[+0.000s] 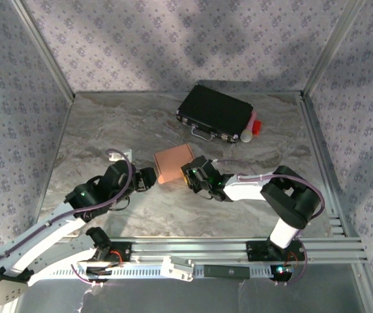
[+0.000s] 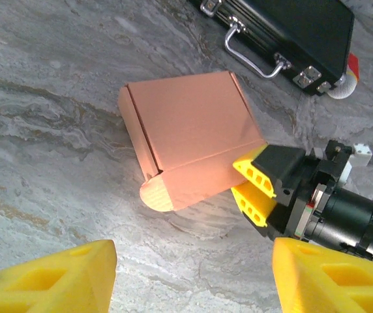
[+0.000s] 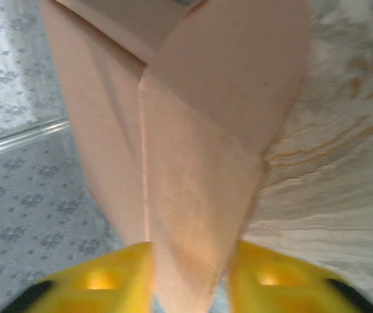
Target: Fold the paper box
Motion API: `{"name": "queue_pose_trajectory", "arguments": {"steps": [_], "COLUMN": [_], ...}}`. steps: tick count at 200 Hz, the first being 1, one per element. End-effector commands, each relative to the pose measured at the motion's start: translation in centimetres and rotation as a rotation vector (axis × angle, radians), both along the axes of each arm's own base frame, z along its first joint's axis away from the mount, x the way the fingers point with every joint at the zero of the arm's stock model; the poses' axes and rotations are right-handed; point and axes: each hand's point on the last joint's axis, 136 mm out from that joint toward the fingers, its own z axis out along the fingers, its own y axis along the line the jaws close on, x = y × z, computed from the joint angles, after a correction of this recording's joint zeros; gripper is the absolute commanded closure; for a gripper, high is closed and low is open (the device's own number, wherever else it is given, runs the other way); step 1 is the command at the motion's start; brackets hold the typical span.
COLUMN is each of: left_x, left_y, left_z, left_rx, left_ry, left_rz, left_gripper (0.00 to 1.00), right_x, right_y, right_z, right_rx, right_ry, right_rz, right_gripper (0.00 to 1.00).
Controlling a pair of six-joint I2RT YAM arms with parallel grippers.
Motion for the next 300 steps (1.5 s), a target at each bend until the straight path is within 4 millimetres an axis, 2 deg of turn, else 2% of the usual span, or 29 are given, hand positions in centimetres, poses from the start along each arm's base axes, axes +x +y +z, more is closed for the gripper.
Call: {"name": "queue_pose_trajectory", "arguments": {"steps": [1,15,36,46,57,67,79,92,114,130,142,194,239,265,300], "left_x": [0.3,0.6,1.7,2.6,3.6,4.7,6.1,7.6,9.7,10.9,11.6,12.0,12.0,11.7,11.2], "left_y": [-0.6,-0.6,0.3,0.7,1.1,1.0,0.3,-1.0,-2.8,-2.9,-2.5,-2.4,-2.3,-2.1,-1.2], "left_z": [-0.4,-0.9,-1.4,-1.5,-1.9,-2.4,-3.3,-4.0,-5.7,-7.4,-8.5,-12.7,-14.1,-15.1,-15.8], "left_rx": [-0.003,0.028,0.05,0.039,0.033,0.007,-0.057,-0.105,-0.148,-0.181,-0.209,-0.265,-0.302,-0.306,-0.298], "left_ry": [0.021,0.056,0.119,0.146,0.164,0.178,0.21,0.222,0.246,0.274,0.276,0.324,0.315,0.326,0.323], "left_rz": [-0.023,-0.044,-0.04,-0.032,-0.016,-0.008,-0.021,-0.048,-0.087,-0.074,-0.05,-0.026,-0.018,-0.01,0.016], "left_gripper": [0.36,0.36,0.35,0.35,0.34,0.32,0.32,0.34,0.4,0.48,0.49,0.56,0.61,0.63,0.68], "right_x": [-0.5,-1.3,-2.3,-1.7,0.0,1.5,2.8,4.4,6.1,7.1,7.6,8.9,9.1,9.1,8.8], "right_y": [-1.3,-3.2,-8.3,-10.4,-11.0,-10.8,-10.5,-9.9,-8.4,-7.9,-7.5,-6.5,-5.9,-5.6,-4.5], "right_z": [3.5,5.6,7.5,8.7,10.7,11.7,11.1,10.7,10.6,8.8,7.7,3.7,1.1,0.2,-0.1], "right_rx": [-0.097,-0.189,-0.352,-0.406,-0.44,-0.483,-0.509,-0.429,-0.322,-0.338,-0.343,-0.247,-0.166,-0.128,-0.045], "right_ry": [-0.089,-0.125,-0.193,-0.263,-0.385,-0.476,-0.485,-0.486,-0.542,-0.496,-0.476,-0.413,-0.361,-0.355,-0.359], "right_rz": [0.052,0.066,0.064,0.077,0.153,0.266,0.418,0.522,0.621,0.689,0.725,0.78,0.791,0.787,0.811], "right_gripper": [0.47,0.37,0.31,0.31,0.29,0.26,0.27,0.31,0.27,0.26,0.26,0.23,0.23,0.23,0.22]}}
